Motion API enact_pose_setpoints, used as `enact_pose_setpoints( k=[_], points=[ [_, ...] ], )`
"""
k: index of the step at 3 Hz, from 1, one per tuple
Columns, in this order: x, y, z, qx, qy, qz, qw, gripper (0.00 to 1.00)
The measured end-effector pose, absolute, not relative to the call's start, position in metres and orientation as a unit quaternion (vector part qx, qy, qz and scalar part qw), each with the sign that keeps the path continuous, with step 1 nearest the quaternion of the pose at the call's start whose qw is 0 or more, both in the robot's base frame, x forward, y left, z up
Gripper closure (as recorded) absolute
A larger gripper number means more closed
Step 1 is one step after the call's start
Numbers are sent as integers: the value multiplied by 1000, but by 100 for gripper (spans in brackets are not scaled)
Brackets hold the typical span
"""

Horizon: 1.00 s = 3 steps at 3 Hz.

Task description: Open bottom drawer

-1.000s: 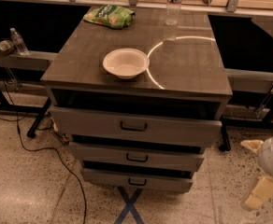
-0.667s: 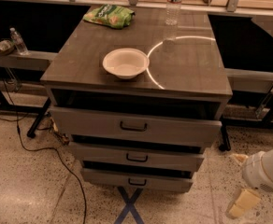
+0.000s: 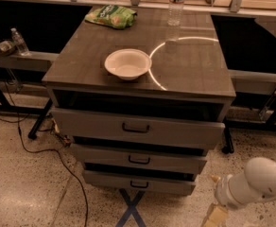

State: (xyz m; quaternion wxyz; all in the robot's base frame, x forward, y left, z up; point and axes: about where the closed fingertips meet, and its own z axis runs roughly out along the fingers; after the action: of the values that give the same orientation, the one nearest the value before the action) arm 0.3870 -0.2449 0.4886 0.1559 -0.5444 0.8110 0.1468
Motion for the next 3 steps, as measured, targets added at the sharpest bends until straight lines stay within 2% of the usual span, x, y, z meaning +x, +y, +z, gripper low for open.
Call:
enact_pose_setpoints(
  k=[1,3],
  points=[
    [377,-241,426,-528,819,178,138,0],
    [371,-232,400,-512,824,196,144,0]
  ],
)
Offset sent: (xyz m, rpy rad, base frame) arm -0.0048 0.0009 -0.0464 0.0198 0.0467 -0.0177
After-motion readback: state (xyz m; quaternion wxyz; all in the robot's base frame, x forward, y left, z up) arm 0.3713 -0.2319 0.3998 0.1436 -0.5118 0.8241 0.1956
